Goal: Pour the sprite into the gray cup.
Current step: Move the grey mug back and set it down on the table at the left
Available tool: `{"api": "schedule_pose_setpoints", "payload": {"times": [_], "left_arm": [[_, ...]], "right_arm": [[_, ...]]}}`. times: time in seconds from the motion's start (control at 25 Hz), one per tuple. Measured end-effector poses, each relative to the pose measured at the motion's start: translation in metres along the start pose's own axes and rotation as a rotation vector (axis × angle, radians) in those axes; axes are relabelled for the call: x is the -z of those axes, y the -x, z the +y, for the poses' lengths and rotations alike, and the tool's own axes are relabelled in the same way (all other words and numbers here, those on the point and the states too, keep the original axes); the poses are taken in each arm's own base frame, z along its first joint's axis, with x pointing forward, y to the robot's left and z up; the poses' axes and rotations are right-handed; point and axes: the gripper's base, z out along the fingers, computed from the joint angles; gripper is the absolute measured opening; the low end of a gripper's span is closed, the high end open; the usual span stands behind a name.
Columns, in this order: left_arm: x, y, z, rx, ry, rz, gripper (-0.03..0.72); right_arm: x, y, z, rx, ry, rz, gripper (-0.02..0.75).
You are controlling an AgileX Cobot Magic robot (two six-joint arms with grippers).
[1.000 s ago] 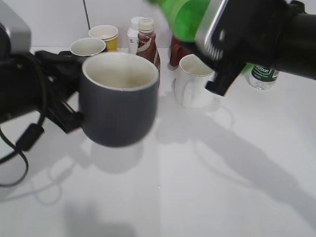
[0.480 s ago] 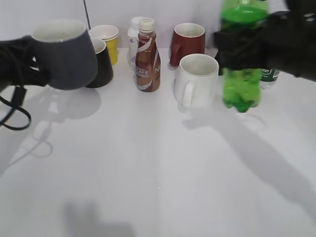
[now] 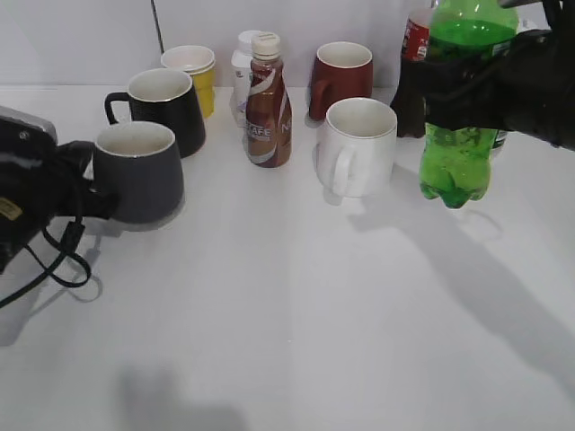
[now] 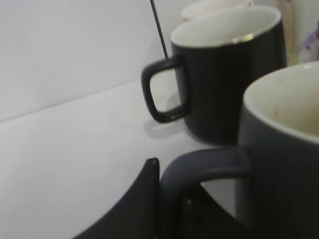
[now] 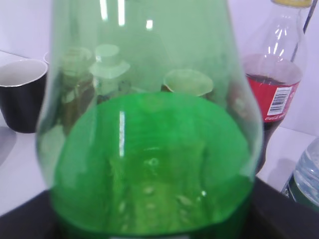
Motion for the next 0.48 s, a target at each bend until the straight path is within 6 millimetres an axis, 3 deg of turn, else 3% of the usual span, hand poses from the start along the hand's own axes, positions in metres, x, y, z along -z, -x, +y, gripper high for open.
{"api": "schedule_pose_setpoints", "payload": {"times": [0.48], "left_arm": [[0.0006,-0.0055,-0.0012,0.004,-0.007,0.025,0.057]], "right_arm": [[0.0,0.0,0.0001,-0.001,0.001,0.0,0.426]]}}
